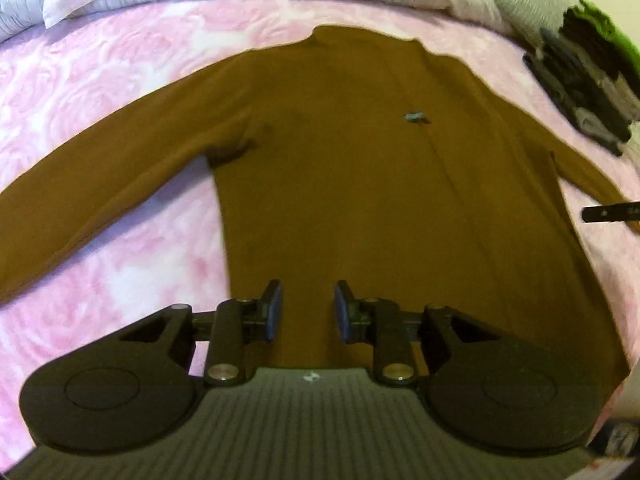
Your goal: Fold large clothes
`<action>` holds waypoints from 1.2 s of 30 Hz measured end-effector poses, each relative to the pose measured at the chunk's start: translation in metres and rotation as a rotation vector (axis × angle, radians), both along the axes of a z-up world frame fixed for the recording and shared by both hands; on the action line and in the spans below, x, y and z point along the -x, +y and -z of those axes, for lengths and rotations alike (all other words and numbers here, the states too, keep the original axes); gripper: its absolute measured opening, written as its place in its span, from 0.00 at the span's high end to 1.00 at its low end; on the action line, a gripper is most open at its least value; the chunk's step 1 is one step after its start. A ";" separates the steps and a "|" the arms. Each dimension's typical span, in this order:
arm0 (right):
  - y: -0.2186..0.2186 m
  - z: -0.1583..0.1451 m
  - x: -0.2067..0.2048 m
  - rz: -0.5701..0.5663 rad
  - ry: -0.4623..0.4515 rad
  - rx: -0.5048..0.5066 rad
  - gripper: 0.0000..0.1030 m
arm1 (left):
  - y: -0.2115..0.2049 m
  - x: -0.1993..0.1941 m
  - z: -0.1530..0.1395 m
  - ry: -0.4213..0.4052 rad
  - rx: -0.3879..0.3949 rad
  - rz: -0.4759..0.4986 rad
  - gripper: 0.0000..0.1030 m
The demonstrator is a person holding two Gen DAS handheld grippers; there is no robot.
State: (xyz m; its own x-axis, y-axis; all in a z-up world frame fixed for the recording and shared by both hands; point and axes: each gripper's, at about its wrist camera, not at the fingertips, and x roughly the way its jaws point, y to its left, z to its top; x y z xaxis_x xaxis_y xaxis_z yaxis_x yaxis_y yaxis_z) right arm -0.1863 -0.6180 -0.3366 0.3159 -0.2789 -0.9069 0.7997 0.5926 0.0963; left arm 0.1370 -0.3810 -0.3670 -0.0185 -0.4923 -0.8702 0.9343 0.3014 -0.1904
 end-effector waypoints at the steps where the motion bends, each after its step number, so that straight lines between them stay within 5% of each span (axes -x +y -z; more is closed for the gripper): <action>1: 0.002 0.000 -0.009 -0.016 -0.027 0.005 0.66 | -0.005 0.001 0.003 0.008 0.014 -0.005 0.78; 7: 0.057 0.018 -0.041 -0.146 -0.001 0.029 0.66 | 0.006 0.034 0.016 -0.041 -0.015 0.050 0.78; 15: 0.177 0.025 0.051 -0.155 0.154 -0.037 0.53 | 0.142 0.087 0.010 -0.044 -0.157 -0.006 0.75; 21: 0.181 0.017 0.059 -0.116 0.191 -0.118 0.50 | 0.182 0.107 -0.006 -0.006 -0.233 -0.138 0.75; 23: 0.182 0.007 0.059 -0.095 0.222 -0.165 0.50 | 0.190 0.120 -0.027 -0.027 -0.194 -0.156 0.75; 27: 0.198 -0.058 0.087 -0.029 0.041 -0.148 0.50 | 0.207 0.152 -0.089 -0.061 -0.112 -0.173 0.72; 31: 0.228 -0.136 0.117 0.001 -0.098 -0.096 0.45 | 0.228 0.190 -0.164 -0.100 -0.043 -0.160 0.58; 36: 0.261 -0.221 0.138 -0.048 -0.172 -0.001 0.39 | 0.244 0.227 -0.238 -0.154 0.049 -0.165 0.41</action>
State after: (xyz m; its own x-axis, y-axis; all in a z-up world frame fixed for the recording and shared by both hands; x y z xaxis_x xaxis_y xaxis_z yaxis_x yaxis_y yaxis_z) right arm -0.3241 -0.3574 -0.1160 0.4798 -0.2584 -0.8385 0.7419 0.6297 0.2304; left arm -0.0903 -0.1367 -0.1292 0.1972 -0.5192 -0.8316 0.8925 0.4461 -0.0669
